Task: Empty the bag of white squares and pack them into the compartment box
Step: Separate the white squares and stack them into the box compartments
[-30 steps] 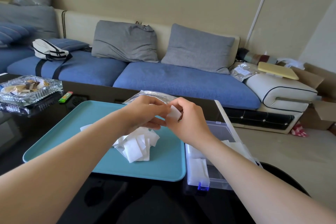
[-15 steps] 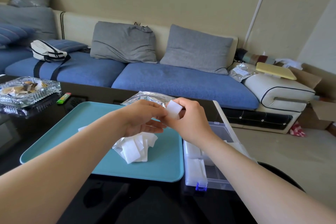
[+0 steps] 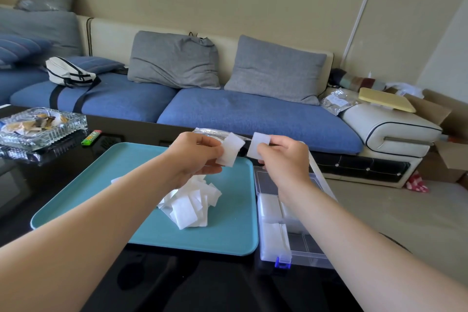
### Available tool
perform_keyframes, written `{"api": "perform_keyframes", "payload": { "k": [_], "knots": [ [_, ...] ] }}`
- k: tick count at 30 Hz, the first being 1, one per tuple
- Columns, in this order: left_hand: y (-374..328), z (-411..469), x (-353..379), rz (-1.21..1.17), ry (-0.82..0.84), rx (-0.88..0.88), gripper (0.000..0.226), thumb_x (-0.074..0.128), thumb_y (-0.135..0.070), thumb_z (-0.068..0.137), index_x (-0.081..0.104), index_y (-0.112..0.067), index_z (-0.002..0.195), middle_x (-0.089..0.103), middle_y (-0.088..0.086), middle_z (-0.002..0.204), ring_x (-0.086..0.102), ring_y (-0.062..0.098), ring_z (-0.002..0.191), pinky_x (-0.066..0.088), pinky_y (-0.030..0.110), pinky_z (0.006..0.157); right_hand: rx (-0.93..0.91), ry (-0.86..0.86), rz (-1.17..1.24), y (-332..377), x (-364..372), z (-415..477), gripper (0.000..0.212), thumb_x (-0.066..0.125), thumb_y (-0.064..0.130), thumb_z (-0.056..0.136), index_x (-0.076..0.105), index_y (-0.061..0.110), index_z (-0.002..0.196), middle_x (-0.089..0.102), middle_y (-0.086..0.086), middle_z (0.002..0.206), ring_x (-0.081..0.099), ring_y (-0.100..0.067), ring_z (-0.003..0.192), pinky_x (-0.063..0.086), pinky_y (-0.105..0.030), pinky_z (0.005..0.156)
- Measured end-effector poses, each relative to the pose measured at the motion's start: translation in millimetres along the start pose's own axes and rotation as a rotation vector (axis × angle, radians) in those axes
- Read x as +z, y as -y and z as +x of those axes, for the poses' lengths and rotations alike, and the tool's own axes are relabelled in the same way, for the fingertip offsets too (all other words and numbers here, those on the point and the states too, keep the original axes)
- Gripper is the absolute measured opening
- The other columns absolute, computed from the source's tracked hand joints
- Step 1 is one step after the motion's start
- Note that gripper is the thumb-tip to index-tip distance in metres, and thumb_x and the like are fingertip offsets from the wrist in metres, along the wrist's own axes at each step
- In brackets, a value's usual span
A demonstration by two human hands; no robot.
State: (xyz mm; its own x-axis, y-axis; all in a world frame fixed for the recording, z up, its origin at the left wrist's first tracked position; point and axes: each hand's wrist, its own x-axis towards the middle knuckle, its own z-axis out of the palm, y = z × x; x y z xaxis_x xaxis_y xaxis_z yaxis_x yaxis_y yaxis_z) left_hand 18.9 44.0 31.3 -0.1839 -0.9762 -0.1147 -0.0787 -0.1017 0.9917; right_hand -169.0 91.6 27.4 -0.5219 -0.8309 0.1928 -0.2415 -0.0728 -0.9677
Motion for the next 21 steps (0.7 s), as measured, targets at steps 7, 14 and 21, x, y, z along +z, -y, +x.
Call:
{"api": "perform_keyframes", "payload": {
  "k": [7, 14, 21],
  "knots": [
    [-5, -10, 10, -0.029, 0.060, 0.030, 0.019, 0.080, -0.011, 0.091, 0.079, -0.010, 0.110, 0.080, 0.013, 0.098, 0.079, 0.024, 0.089, 0.065, 0.036, 0.081, 0.140, 0.229, 0.213, 3, 7, -9, 0.012, 0.082, 0.012, 0.088, 0.079, 0.010, 0.100, 0.080, -0.006, 0.083, 0.076, -0.015, 0.070, 0.056, -0.025, 0.062],
    [-9, -16, 13, -0.047, 0.099, 0.032, 0.020, 0.083, -0.014, 0.088, 0.079, -0.010, 0.108, 0.080, 0.014, 0.098, 0.079, 0.025, 0.093, 0.064, 0.036, 0.084, 0.217, 0.258, 0.267, 0, 7, -8, 0.031, 0.086, 0.017, 0.088, 0.072, 0.021, 0.115, 0.080, -0.010, 0.098, 0.080, -0.023, 0.078, 0.061, -0.028, 0.065],
    [-11, -13, 16, -0.090, 0.152, 0.028, 0.018, 0.068, -0.013, 0.100, 0.073, -0.003, 0.114, 0.078, 0.018, 0.106, 0.078, 0.030, 0.098, 0.063, 0.044, 0.090, 0.007, 0.218, 0.128, -4, 7, -8, 0.013, 0.078, 0.018, 0.093, 0.080, 0.029, 0.099, 0.081, 0.005, 0.084, 0.077, -0.013, 0.078, 0.056, -0.022, 0.061]
  ]
}}
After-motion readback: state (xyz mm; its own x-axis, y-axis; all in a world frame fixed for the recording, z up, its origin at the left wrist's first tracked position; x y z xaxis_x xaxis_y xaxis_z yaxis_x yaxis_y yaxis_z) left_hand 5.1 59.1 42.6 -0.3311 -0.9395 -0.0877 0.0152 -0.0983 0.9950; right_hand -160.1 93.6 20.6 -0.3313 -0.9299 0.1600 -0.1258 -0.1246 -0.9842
